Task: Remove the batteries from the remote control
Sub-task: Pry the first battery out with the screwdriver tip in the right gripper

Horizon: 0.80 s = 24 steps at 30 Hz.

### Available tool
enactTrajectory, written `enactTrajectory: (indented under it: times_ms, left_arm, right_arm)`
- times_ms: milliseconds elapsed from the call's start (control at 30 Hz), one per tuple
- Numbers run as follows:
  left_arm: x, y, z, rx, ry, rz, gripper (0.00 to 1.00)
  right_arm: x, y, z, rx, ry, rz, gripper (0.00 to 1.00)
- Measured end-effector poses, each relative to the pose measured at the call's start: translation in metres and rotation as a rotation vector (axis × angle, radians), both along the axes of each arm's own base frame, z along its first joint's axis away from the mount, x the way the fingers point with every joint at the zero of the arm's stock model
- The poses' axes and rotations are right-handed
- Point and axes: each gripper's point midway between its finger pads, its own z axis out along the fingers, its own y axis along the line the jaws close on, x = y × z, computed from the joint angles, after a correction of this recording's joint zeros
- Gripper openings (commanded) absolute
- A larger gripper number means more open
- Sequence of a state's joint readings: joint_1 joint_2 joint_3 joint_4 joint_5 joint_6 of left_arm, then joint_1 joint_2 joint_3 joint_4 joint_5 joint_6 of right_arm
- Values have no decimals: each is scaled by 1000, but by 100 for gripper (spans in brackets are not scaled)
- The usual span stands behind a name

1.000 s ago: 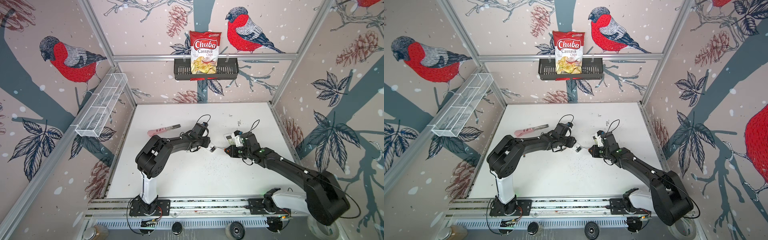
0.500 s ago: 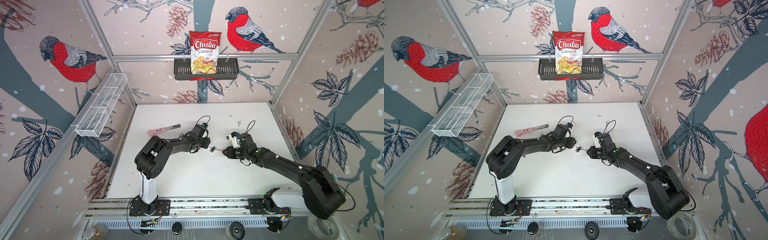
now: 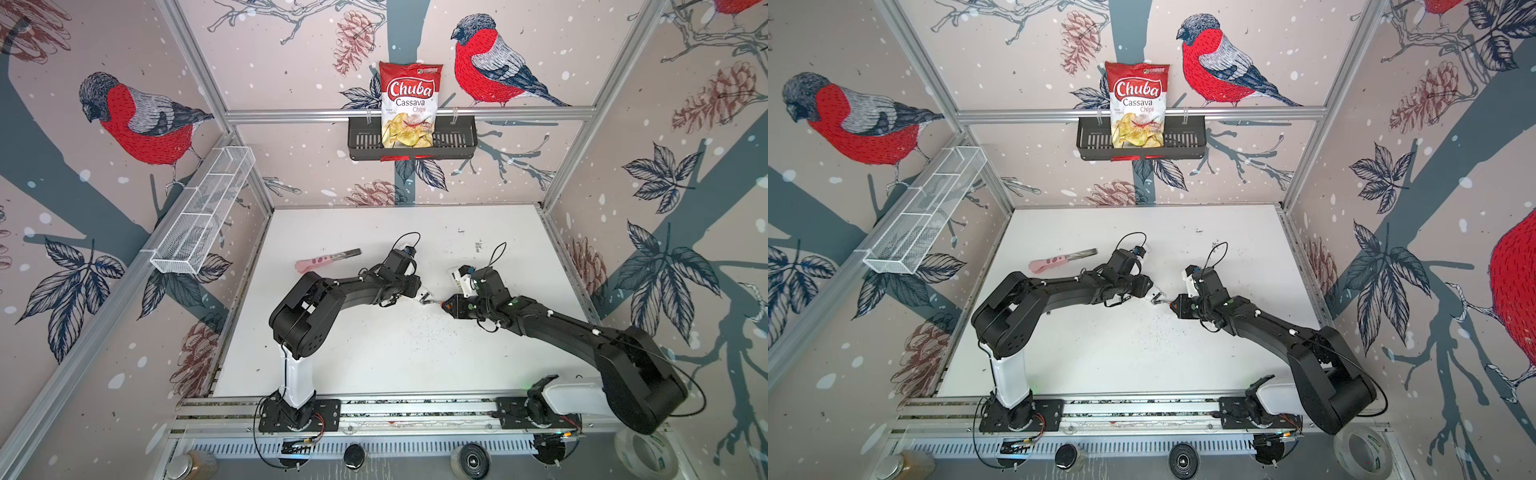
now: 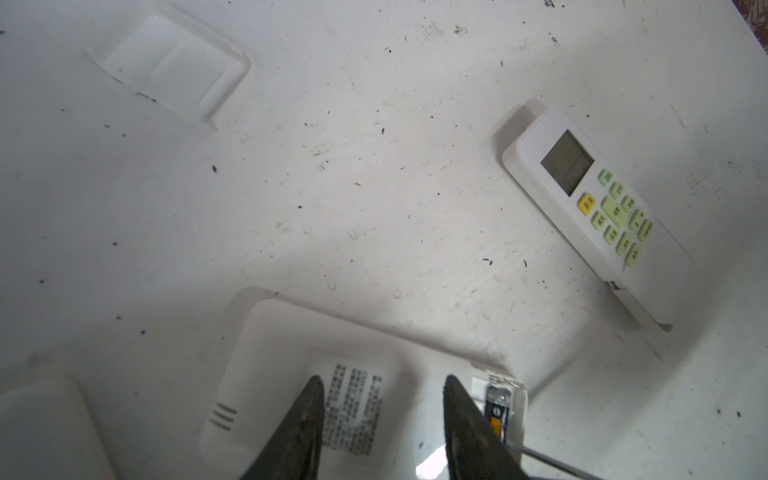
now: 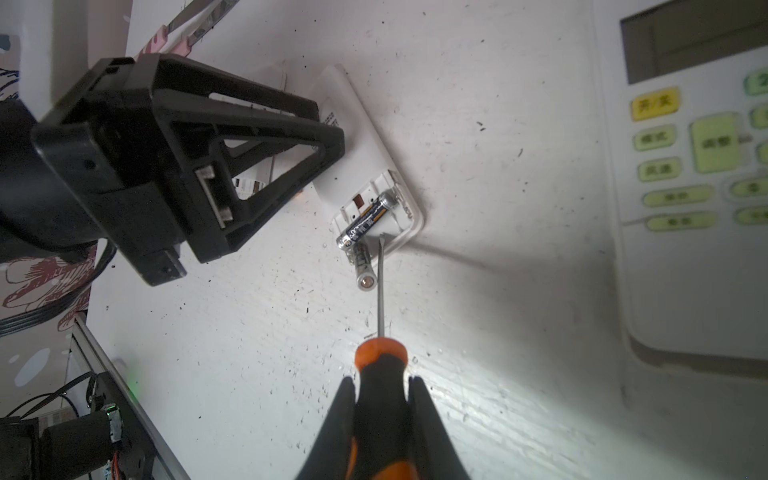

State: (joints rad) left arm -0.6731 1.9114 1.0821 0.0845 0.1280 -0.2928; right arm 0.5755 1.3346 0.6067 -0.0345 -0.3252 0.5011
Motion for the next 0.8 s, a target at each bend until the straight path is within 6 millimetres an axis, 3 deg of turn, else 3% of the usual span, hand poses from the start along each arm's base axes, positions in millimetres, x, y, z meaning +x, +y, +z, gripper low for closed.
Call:
enactTrajectory:
  times_ms: [800]
  left_arm:
    - [0,0,0,-8,1,2,47]
  right_arm:
    - [8,2,1,73,-48,-23,2]
